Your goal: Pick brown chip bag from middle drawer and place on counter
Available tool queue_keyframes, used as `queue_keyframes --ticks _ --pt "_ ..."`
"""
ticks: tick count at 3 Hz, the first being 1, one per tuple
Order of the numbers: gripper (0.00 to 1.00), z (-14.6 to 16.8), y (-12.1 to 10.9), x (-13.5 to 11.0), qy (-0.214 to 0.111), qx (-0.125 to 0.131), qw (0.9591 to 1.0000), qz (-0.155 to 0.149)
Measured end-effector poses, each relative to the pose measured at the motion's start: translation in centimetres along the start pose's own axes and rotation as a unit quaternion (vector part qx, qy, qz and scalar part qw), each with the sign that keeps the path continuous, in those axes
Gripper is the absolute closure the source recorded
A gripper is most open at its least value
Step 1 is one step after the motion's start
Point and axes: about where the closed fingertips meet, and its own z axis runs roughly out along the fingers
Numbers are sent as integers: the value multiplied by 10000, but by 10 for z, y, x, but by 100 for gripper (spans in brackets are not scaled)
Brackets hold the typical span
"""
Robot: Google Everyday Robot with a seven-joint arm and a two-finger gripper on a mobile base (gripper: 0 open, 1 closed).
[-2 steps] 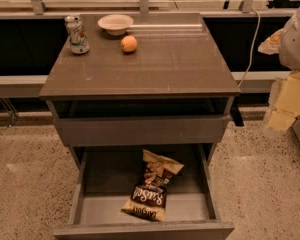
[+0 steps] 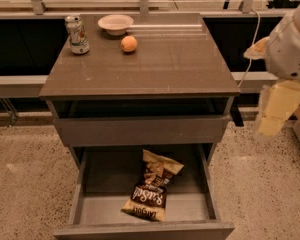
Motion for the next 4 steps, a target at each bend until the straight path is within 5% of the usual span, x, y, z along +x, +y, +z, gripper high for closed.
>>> queue_keyframes --ticks 1,2,3,4 --pt "0 64 18 -34 -278 -204 9930 -1134" --pt "0 146 59 -57 -580 -574 9713 -2234" --pt "0 171 82 -55 -582 -800 9562 -2755" --pt "0 176 83 -58 -535 -860 9542 -2816"
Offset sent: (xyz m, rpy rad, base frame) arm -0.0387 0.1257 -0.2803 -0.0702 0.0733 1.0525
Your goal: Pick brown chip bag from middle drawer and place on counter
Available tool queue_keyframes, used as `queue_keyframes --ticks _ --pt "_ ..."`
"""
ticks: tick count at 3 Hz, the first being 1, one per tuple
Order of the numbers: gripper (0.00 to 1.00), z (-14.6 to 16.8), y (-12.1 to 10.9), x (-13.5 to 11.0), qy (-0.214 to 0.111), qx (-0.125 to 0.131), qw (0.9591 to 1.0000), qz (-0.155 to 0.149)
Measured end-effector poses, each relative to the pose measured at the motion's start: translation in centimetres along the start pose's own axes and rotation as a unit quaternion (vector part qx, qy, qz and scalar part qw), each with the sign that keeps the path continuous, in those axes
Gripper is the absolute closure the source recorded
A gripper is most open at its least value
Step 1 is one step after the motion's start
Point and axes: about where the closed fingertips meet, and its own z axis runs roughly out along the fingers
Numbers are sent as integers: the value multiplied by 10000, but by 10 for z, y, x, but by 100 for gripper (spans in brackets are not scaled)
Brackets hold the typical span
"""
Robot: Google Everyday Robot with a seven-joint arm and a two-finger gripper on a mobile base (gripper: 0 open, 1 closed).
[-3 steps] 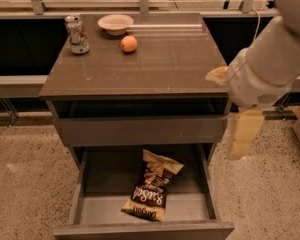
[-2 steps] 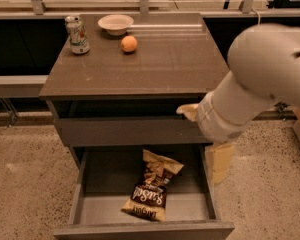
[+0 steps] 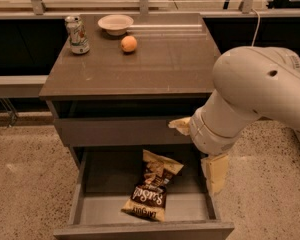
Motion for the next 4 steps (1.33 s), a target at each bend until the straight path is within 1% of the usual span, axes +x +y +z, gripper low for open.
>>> queue_keyframes --ticks 1,2,3,4 --pt "0 57 0 5 179 -616 9967 -503" --pt "0 133 10 7 285 -1234 9801 -1531" --pt "0 186 23 6 243 -1529 9566 -2467" --pt "0 190 21 6 208 -1460 9510 -2719"
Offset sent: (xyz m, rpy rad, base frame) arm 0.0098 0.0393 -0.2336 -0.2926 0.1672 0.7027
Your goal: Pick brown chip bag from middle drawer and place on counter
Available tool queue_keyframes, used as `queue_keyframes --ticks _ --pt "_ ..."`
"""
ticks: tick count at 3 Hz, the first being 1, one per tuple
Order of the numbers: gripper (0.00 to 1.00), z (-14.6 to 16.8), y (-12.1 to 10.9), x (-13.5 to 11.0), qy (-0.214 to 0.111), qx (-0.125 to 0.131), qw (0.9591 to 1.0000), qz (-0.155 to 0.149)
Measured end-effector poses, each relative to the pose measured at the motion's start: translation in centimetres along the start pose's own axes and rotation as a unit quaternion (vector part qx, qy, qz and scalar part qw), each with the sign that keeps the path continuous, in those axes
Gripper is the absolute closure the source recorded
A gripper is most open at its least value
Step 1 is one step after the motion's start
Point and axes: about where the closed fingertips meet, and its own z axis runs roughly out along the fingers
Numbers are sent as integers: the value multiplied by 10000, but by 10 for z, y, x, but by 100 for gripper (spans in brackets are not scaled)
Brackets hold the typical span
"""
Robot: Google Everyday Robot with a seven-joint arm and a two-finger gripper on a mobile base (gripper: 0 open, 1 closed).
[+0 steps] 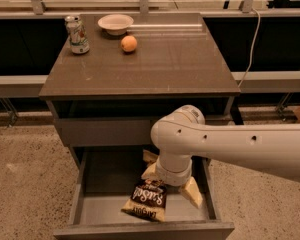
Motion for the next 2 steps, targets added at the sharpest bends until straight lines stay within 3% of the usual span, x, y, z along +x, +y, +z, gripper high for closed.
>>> queue_keyframes --ticks 1,2 --pt "0 1 -1 -1 45 -8 10000 -13" --pt "0 16 -28 0 162 275 9987 -404"
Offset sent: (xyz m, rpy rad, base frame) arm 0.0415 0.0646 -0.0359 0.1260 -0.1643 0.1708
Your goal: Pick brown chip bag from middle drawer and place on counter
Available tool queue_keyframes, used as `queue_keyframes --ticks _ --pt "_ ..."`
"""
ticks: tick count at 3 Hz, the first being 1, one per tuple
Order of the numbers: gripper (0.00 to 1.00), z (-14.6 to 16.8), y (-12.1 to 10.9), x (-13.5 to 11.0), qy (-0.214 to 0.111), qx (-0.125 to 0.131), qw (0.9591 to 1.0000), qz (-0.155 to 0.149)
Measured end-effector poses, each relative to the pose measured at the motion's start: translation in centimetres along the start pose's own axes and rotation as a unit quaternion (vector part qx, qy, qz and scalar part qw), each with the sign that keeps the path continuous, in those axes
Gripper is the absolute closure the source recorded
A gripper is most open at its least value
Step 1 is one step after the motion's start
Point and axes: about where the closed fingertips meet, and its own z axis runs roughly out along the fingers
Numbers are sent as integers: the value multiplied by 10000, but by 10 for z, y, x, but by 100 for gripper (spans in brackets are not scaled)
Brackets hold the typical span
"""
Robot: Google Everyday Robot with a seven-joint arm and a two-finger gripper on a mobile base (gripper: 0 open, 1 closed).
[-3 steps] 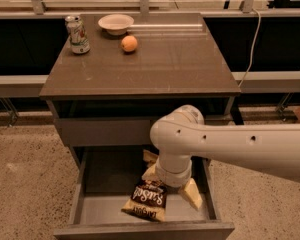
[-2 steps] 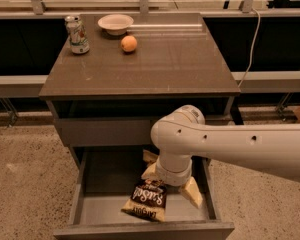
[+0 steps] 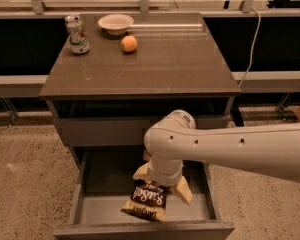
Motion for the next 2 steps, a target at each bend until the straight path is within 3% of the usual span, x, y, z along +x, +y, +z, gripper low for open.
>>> queue_keyframes --ticks 1,2 --pt "0 30 -39 11 197 506 9980 -321" --pt "0 65 -79 20 387 753 9947 -576"
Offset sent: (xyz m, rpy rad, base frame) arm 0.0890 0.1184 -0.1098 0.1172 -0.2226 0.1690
